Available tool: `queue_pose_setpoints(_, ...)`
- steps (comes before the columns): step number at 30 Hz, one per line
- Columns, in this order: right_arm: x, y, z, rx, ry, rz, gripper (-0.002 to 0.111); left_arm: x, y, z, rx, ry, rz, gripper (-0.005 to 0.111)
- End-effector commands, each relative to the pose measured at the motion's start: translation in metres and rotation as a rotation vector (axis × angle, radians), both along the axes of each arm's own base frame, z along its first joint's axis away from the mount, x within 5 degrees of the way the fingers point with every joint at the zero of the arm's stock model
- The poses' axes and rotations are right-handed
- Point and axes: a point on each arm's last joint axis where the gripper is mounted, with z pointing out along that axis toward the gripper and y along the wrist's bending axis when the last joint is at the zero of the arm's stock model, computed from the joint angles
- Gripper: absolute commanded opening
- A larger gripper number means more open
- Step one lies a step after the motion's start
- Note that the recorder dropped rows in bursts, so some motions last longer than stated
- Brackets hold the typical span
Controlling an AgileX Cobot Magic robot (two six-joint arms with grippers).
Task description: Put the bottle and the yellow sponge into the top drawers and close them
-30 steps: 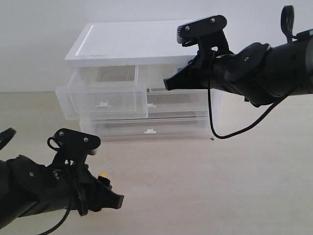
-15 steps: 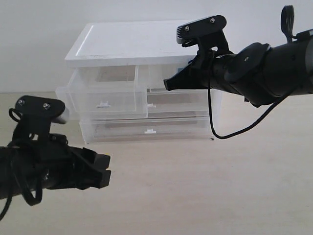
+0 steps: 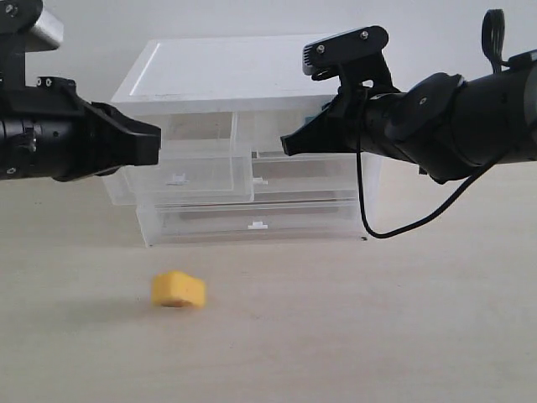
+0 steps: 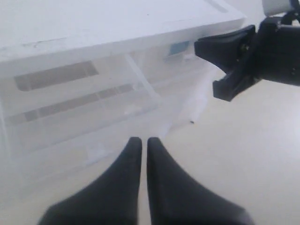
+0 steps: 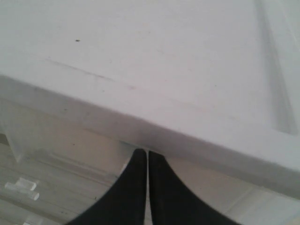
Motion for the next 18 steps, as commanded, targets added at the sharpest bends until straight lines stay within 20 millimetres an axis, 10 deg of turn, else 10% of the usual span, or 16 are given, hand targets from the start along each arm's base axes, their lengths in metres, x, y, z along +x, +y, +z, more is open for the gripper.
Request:
queue_pose_setpoints(1,0.003,-0.004,0.01,-0.008,-0.052,-0.017,0.0,-0.007,-0.001,-0.005,0.035,0.029,-0.079,0.004)
queue_pose_setpoints(8,0.004,-0.004,0.011,-0.008,-0.053,-0.018,0.0,-0.017,0.007,-0.035,0.115,0.081,-0.077,0.005)
queue_pose_setpoints(18,0.003,-0.003,0.01,-0.008,-0.044,-0.01,0.0,-0.031,0.025,-0.078,0.154,0.183,0.065,0.045)
